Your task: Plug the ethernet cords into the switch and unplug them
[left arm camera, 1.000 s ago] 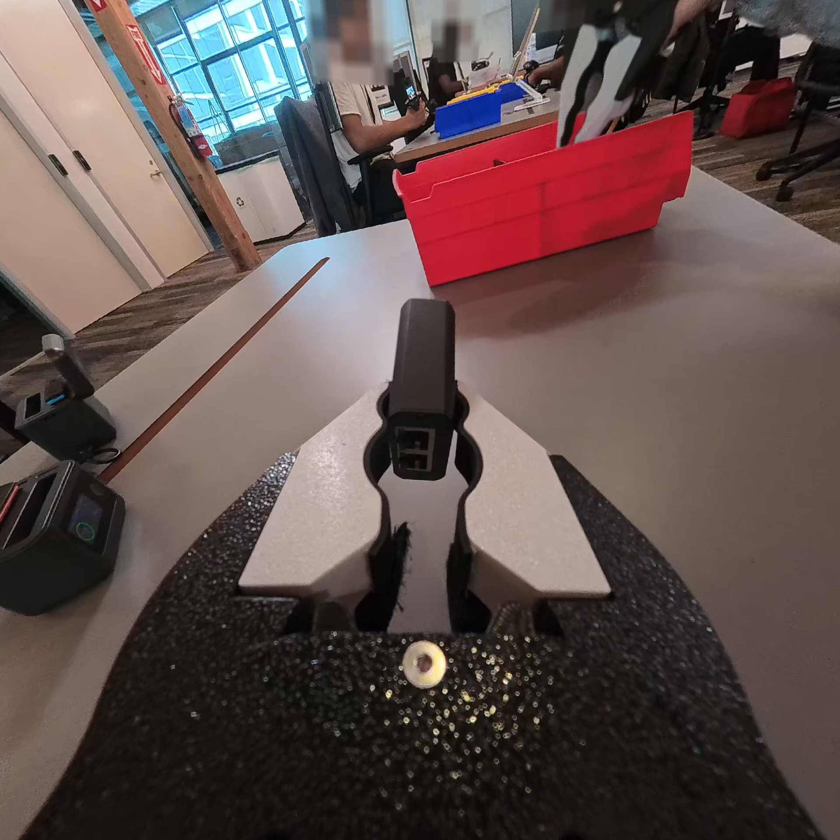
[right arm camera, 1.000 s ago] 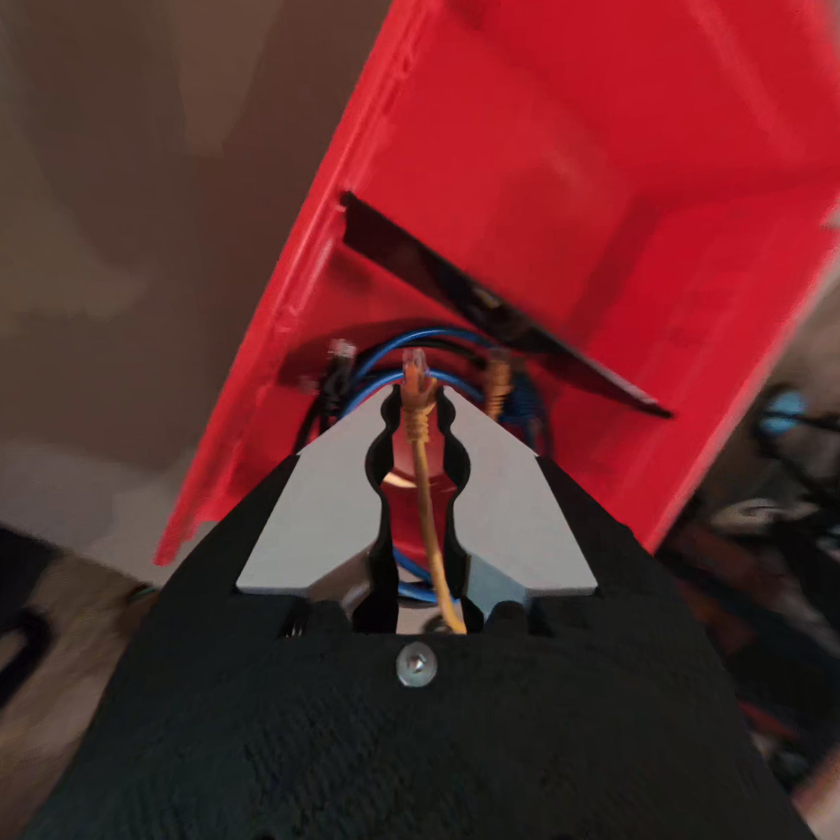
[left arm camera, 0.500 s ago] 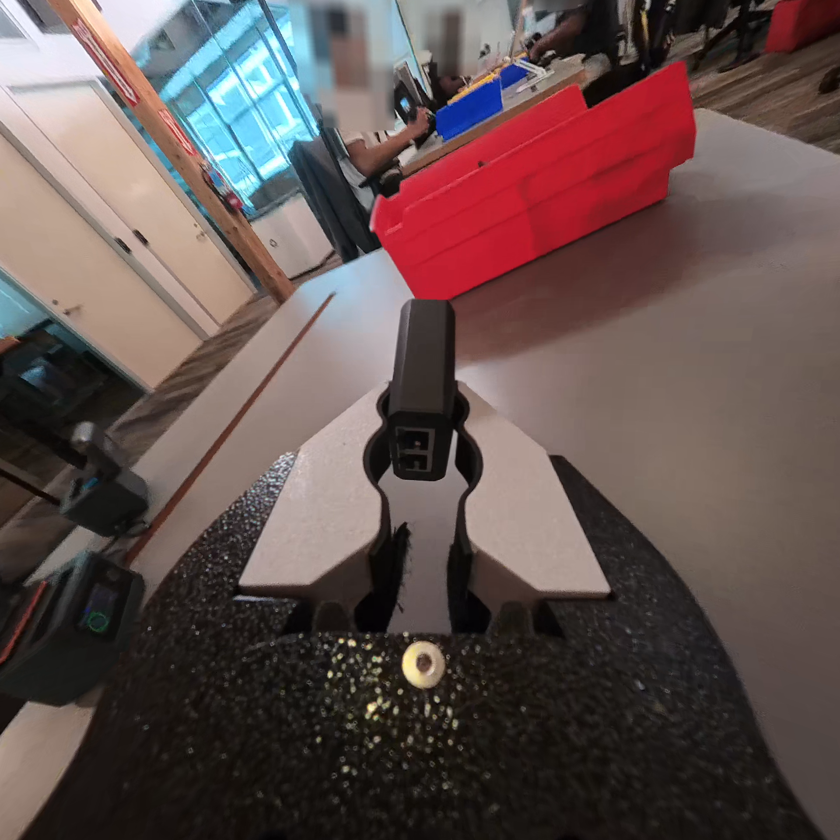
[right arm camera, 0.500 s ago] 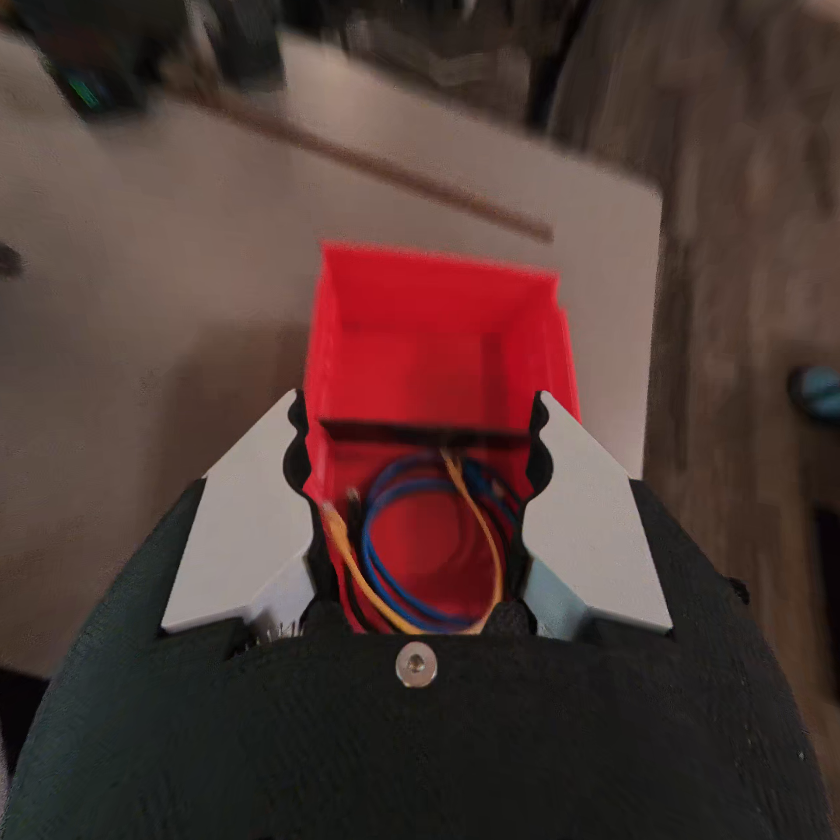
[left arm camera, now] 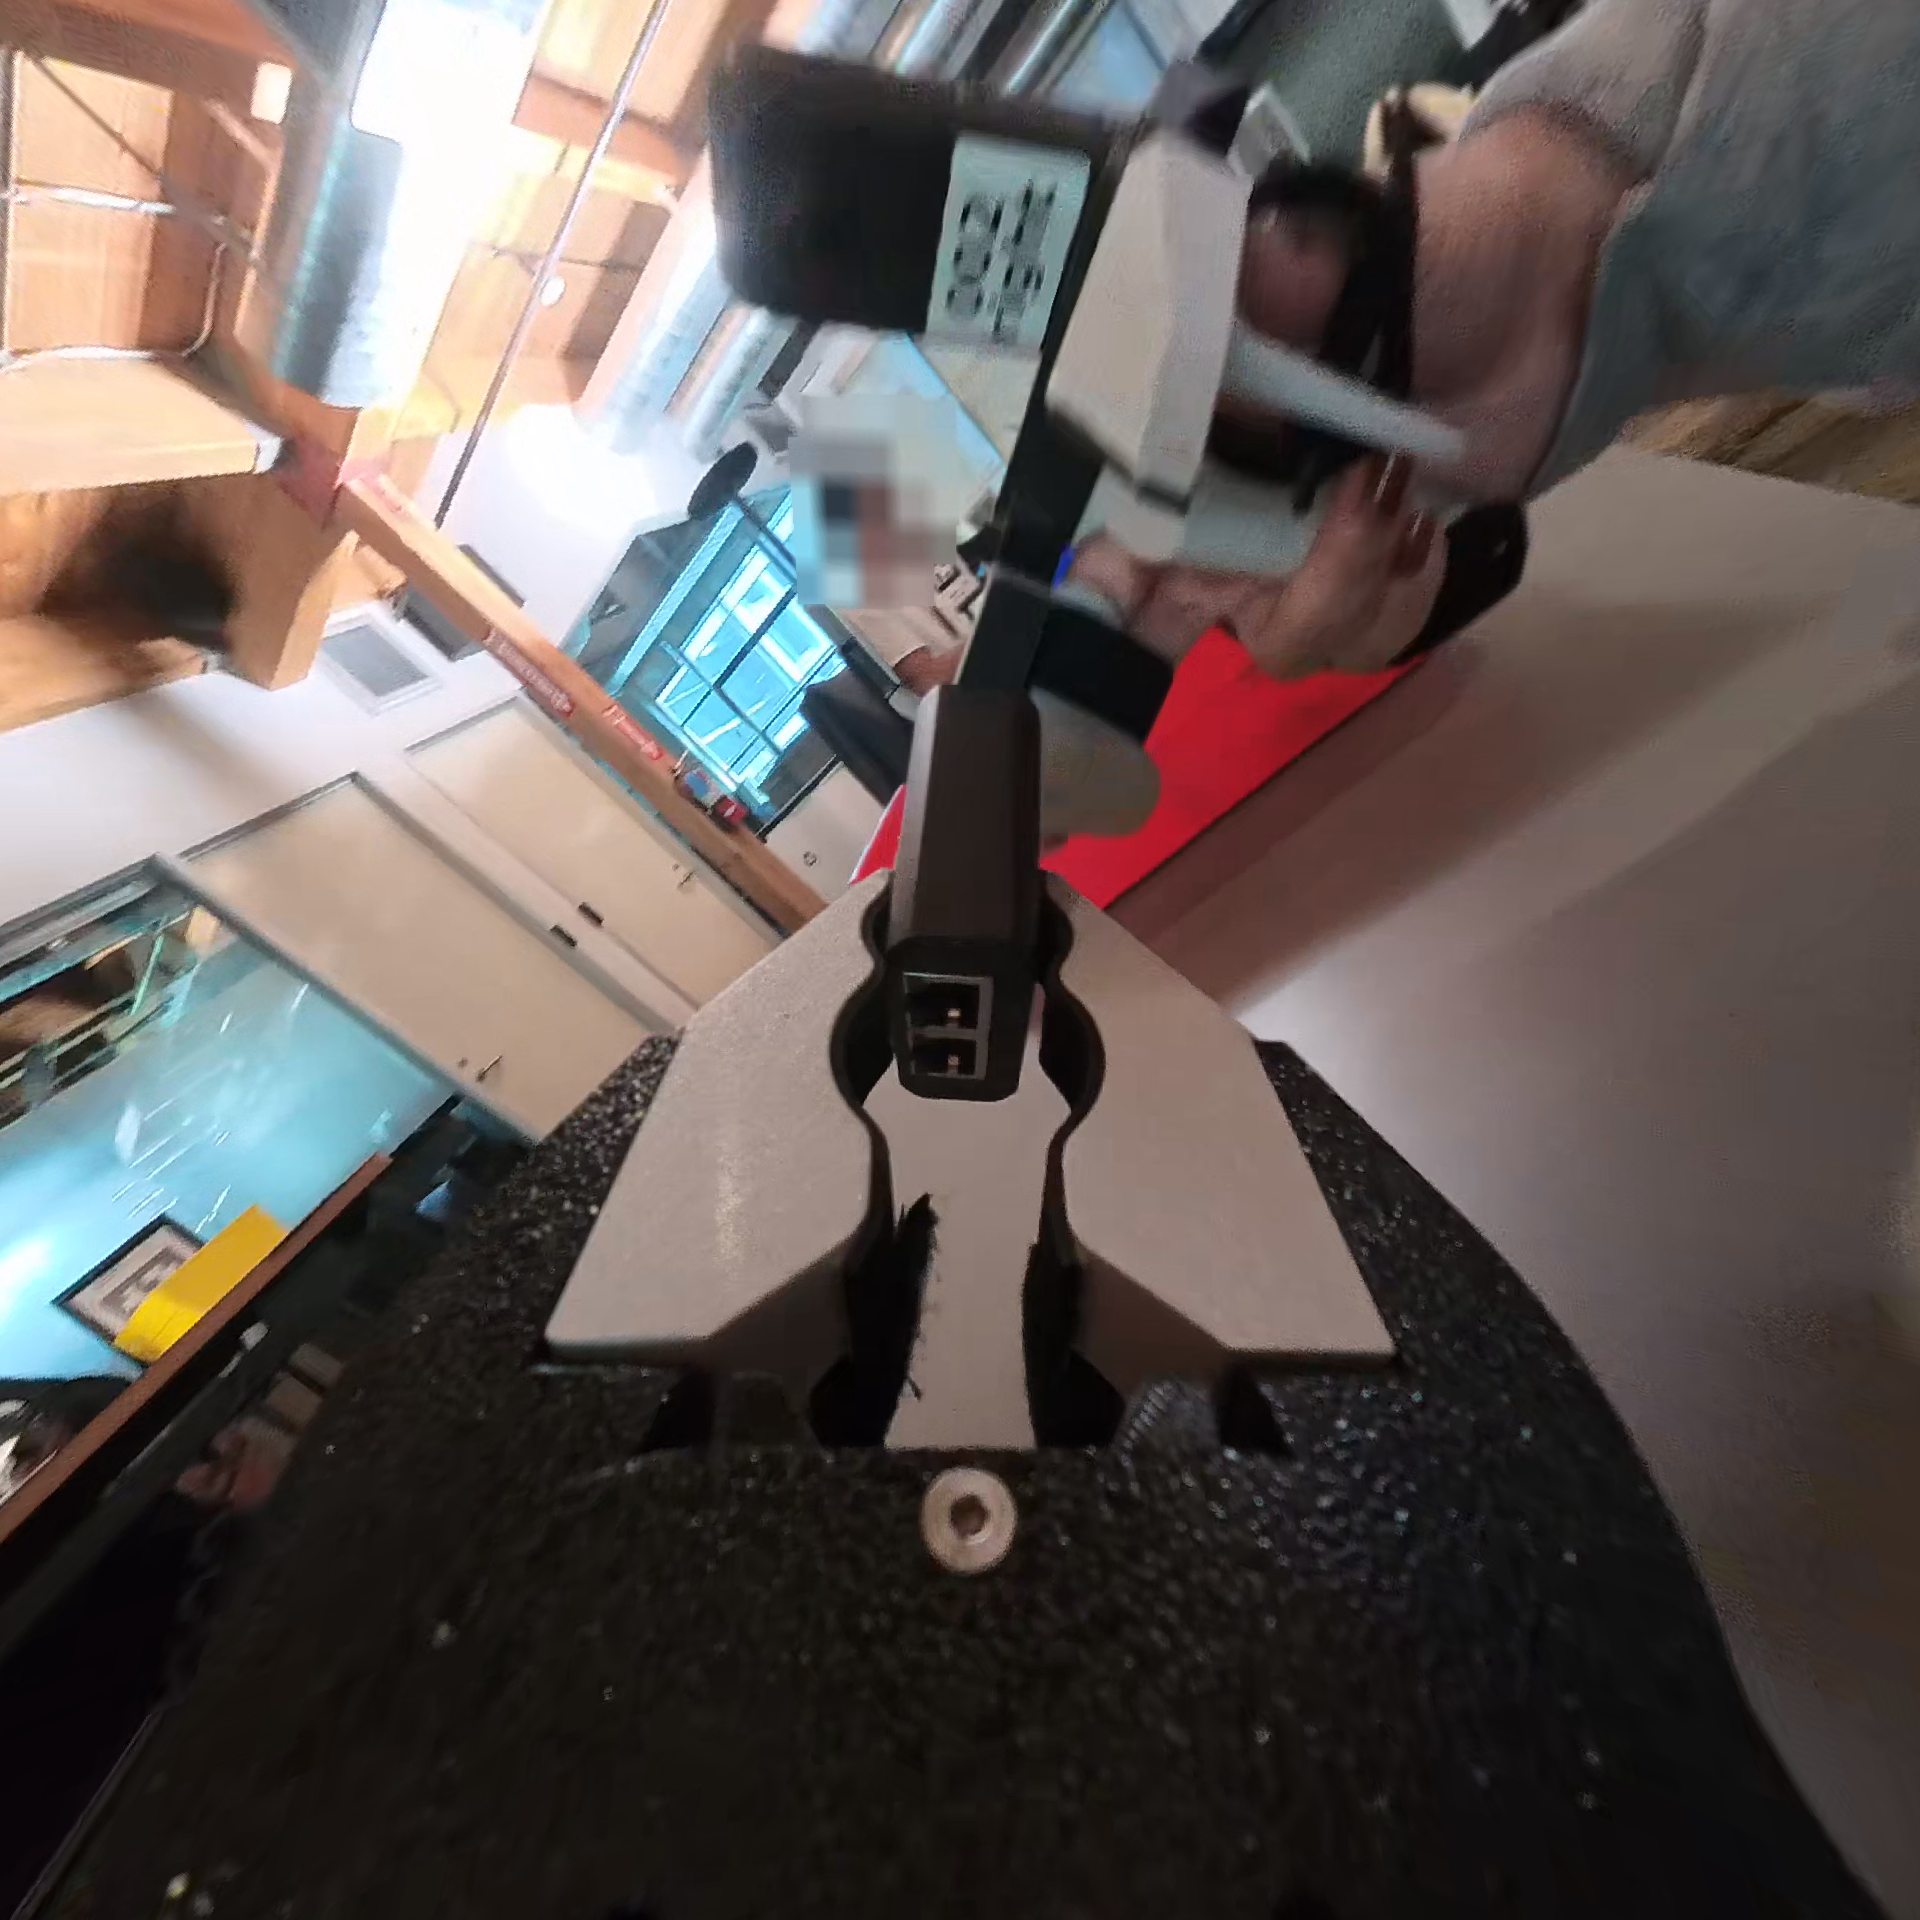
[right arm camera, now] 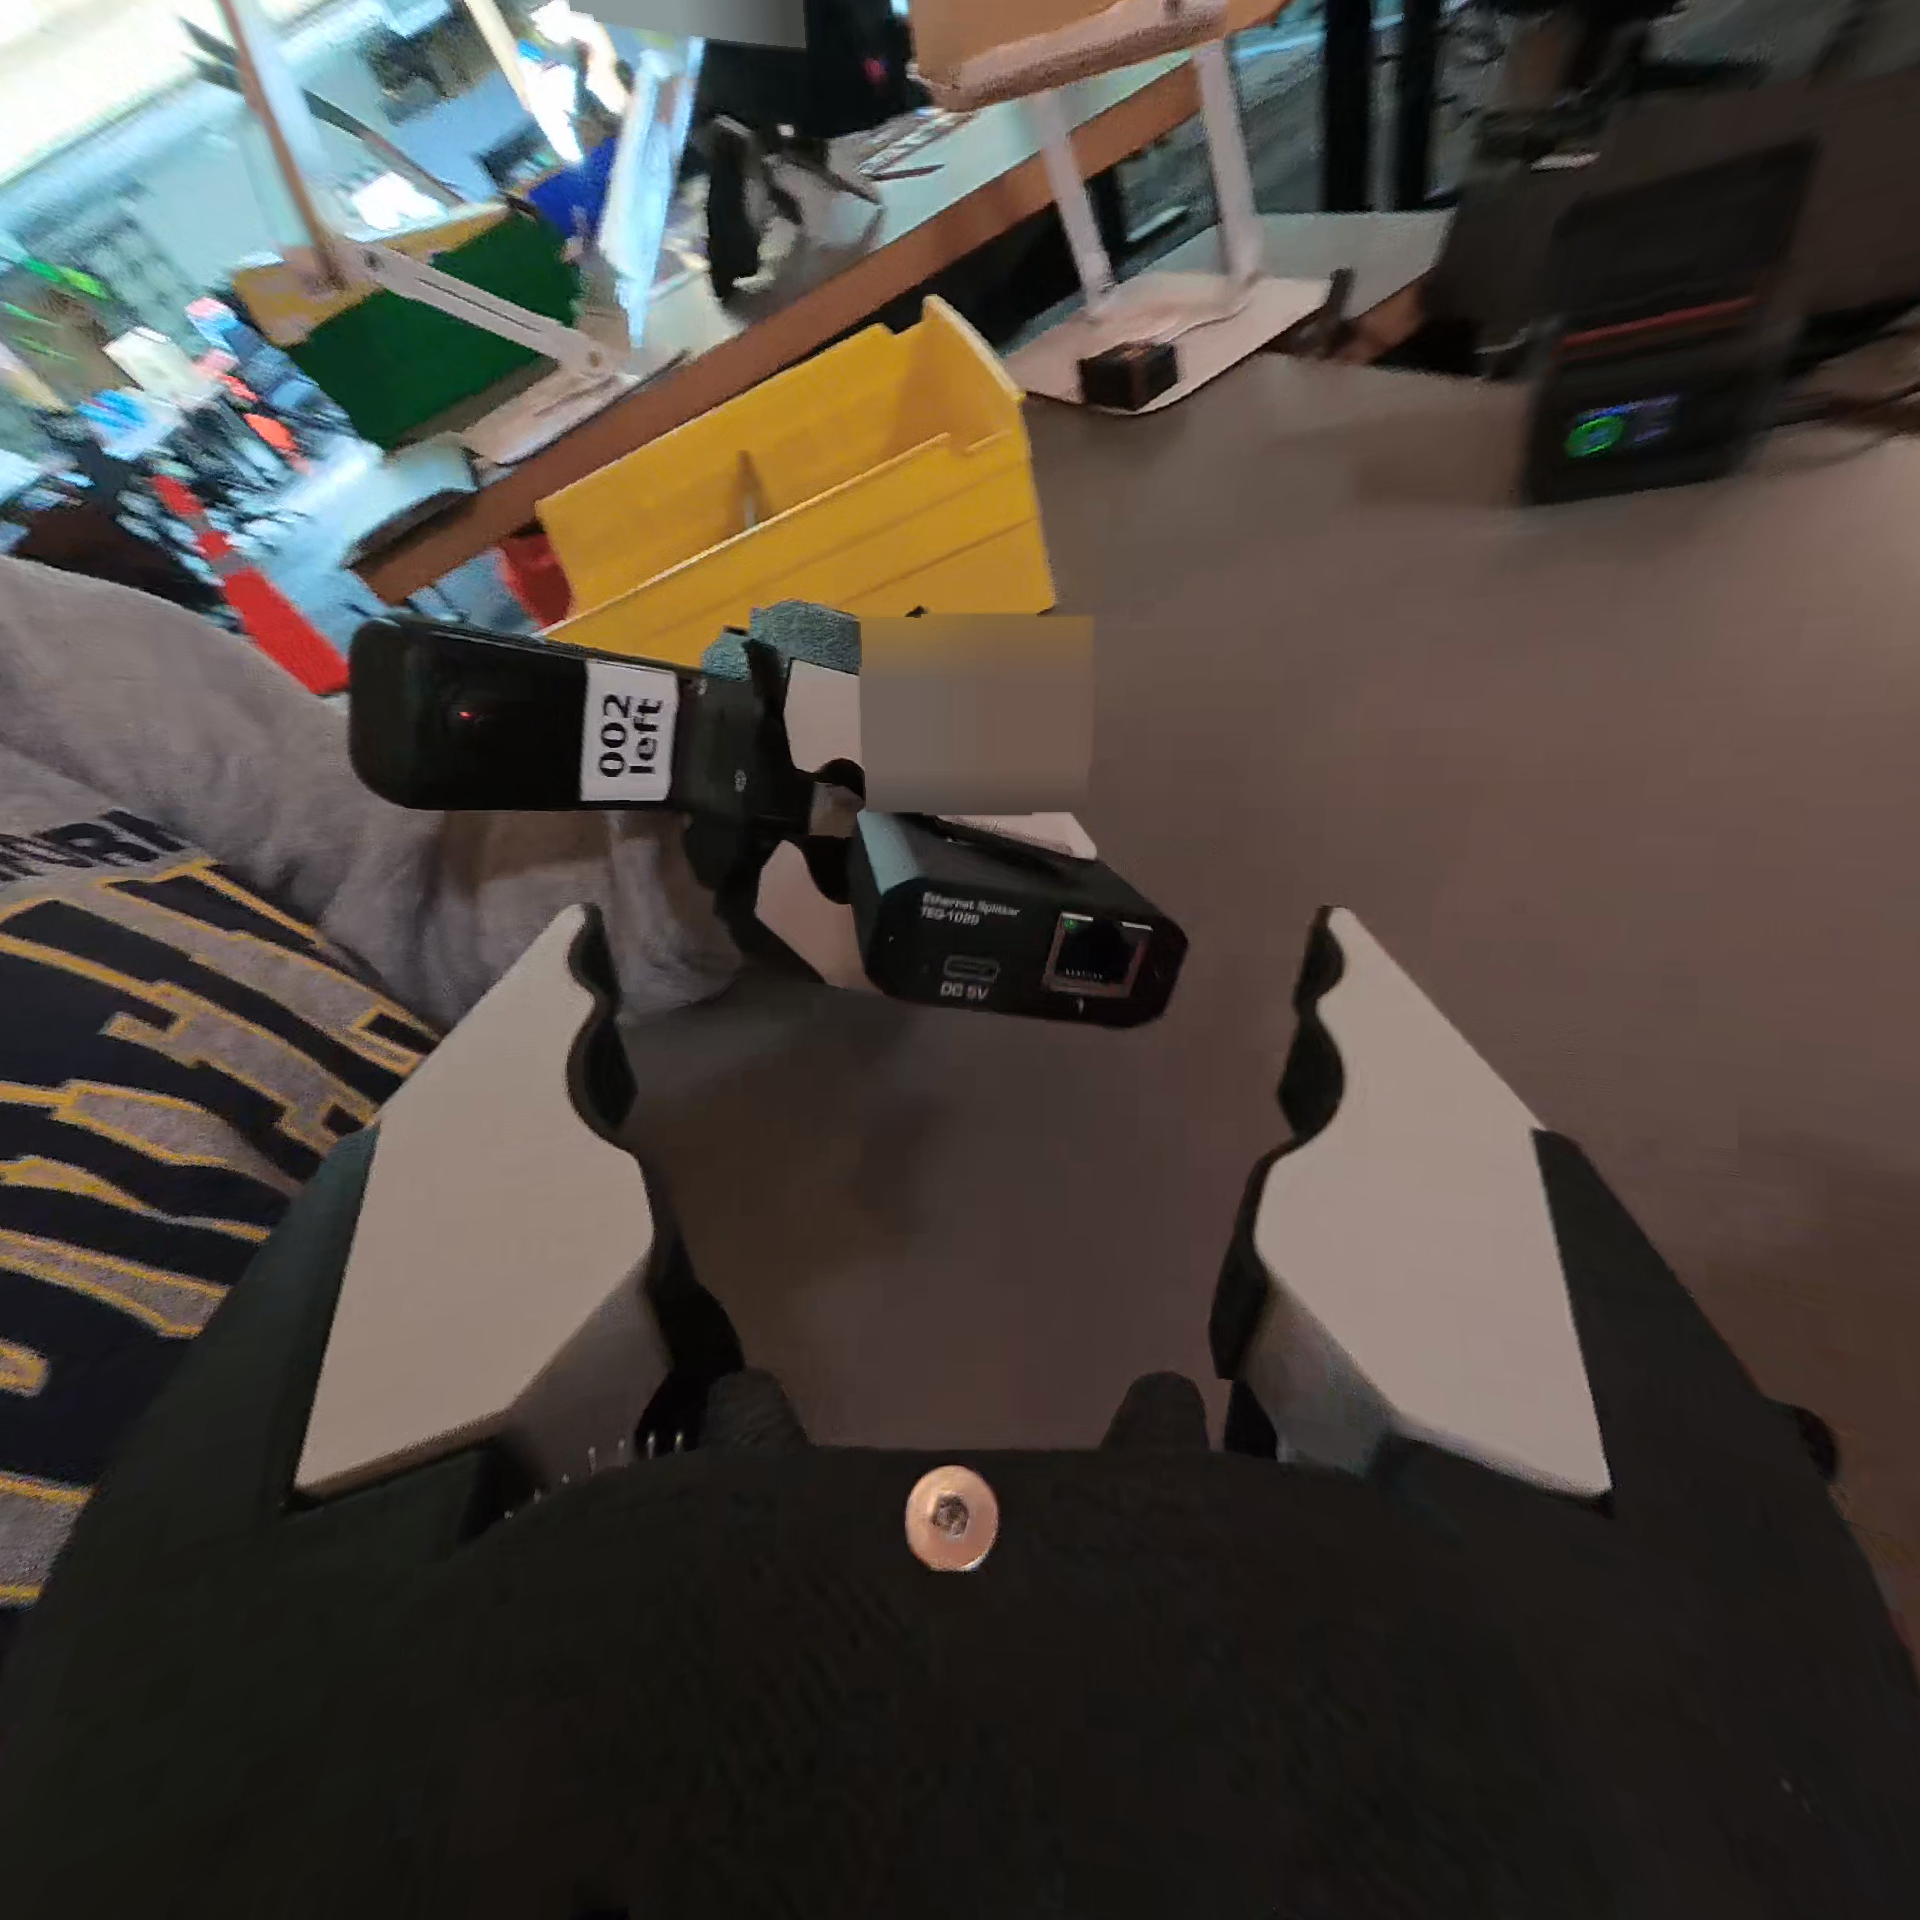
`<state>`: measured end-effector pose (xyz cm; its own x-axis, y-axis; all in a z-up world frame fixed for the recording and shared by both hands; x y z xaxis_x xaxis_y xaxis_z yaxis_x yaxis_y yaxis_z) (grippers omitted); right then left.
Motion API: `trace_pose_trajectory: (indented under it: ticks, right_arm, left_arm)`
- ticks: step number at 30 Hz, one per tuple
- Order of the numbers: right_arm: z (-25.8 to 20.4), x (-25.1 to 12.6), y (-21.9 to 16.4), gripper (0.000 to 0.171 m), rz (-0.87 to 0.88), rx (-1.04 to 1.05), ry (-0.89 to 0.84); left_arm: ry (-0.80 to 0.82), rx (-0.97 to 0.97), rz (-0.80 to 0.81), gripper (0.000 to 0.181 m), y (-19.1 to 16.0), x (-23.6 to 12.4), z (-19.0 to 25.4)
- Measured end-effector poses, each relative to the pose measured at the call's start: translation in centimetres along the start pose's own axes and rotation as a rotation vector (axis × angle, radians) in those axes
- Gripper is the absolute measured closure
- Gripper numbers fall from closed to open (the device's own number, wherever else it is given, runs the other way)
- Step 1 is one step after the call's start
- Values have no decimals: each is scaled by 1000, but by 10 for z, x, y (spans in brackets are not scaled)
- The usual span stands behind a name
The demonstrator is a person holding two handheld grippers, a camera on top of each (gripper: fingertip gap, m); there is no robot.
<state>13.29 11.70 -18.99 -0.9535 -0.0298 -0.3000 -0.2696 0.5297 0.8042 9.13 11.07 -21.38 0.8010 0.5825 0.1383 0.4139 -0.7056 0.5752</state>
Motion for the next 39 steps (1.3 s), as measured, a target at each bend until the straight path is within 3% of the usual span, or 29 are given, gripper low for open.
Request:
trace_pose_trajectory:
  ticks: [8, 15, 21, 25, 28, 30, 33, 39]
  right_arm:
    - [12, 17, -19, 98, -83, 52, 5]
    - [12, 11, -30, 100, -144, -14, -13]
    - [21, -20, -8, 100, -90, -92, -131]
    - [45, -75, 47, 101, 21, -191, -372]
    - [80, -130, 95, 100, 69, -237, -671]
    - [114, -162, 116, 101, 22, -211, -857]
    - [170, -188, 120, 100, -169, -54, -991]
    - [246, -184, 82, 100, -613, 183, -1003]
  left_arm:
    - [-62, 23, 15, 160, 3, 3, 9]
    - [-102, 75, 28, 158, 6, 6, 20]
    - [2, -12, 12, 118, 1, 7, 5]
    - [70, -111, -12, 106, -9, 5, -9]
    - [97, -133, -31, 99, -14, 5, -14]
    - [121, -129, -64, 99, -20, 5, -17]
    - [128, -151, -96, 100, -28, 5, -20]
    - [145, -224, -111, 102, -36, 4, -25]
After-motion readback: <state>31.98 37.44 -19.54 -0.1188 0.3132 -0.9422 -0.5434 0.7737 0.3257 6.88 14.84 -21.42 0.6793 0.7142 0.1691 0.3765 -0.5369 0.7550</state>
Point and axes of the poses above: each gripper's, where its closed fingertips meet, x out along the fingers, y out of its top, z = x × y across the jaws, the point moved 4 cm from there along -x, back along the fingers, and after that the axes turned 11 degrees about x, right-handed, at the moved point
